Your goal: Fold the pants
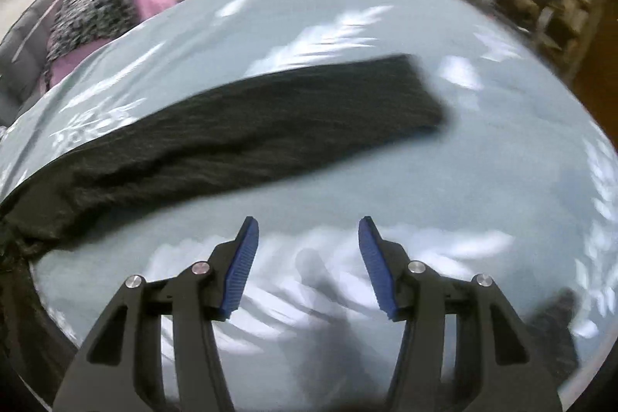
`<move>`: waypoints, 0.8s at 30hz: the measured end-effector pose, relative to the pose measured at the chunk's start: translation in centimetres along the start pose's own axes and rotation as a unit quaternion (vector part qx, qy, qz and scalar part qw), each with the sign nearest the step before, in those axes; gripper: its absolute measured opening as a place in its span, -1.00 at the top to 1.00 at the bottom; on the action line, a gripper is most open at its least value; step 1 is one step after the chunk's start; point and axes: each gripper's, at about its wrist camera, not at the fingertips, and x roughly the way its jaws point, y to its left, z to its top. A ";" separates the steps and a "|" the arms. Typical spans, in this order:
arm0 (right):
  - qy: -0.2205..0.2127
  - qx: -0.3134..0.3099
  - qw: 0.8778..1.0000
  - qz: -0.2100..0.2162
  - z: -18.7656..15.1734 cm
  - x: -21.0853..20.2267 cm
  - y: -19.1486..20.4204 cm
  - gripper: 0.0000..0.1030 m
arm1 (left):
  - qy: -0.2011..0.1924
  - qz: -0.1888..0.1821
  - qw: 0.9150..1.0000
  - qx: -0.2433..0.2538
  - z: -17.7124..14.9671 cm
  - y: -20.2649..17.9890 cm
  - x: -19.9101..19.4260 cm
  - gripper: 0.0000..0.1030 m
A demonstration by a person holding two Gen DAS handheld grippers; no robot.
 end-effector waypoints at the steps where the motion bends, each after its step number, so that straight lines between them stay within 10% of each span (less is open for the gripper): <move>1: -0.001 0.006 1.000 -0.008 -0.3 -0.6 -1.4 -0.08 | 0.002 0.001 1.000 0.005 -0.4 -0.4 -0.3 -0.91; 11: -0.015 0.066 0.994 -0.080 -5.5 -5.4 -15.3 -0.57 | 0.026 0.036 0.999 0.010 -5.9 -0.9 -2.5 -0.91; 19: -0.024 0.097 0.995 -0.005 -8.4 -3.8 -19.6 -0.54 | 0.034 0.072 0.997 0.013 -8.8 -1.2 -2.2 -0.91; 24: -0.029 0.060 0.998 0.021 -8.1 -4.7 -18.1 0.58 | 0.036 0.082 0.996 0.001 -9.2 -2.3 -1.2 -0.91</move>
